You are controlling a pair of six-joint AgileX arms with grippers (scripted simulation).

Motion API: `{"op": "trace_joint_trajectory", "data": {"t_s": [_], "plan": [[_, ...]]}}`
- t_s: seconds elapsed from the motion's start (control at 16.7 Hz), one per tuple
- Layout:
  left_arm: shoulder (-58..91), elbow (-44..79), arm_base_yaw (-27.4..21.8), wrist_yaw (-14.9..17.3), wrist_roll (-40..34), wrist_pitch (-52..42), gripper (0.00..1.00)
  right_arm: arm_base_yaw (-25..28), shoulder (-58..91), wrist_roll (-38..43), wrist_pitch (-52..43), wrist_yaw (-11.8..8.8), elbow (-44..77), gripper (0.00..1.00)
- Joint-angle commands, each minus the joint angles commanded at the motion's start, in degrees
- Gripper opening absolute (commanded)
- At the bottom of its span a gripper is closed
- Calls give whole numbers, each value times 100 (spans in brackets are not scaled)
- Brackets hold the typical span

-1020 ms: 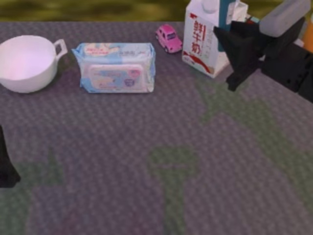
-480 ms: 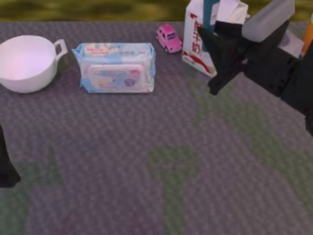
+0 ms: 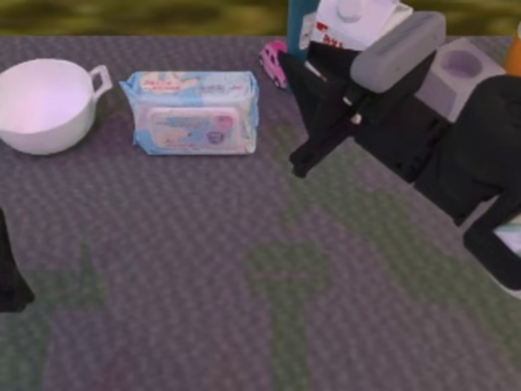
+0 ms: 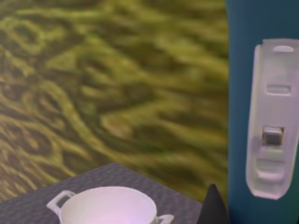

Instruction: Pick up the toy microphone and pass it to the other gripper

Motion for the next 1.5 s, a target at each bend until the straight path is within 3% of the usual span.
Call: {"op": "trace_joint_trajectory", "data": {"t_s": [0.54, 0.72, 0.96, 1.5], "plan": [[8, 7, -3, 7, 1, 4, 100, 0, 0, 0, 0, 0, 0, 0], [380, 296, -124, 299, 46, 172, 100, 0, 0, 0, 0, 0, 0, 0], [1716, 1156, -462, 1153, 178, 670, 100, 0, 0, 0, 0, 0, 0, 0], [5711, 3438, -1407, 3503, 505, 1964, 100, 0, 0, 0, 0, 0, 0, 0]]}}
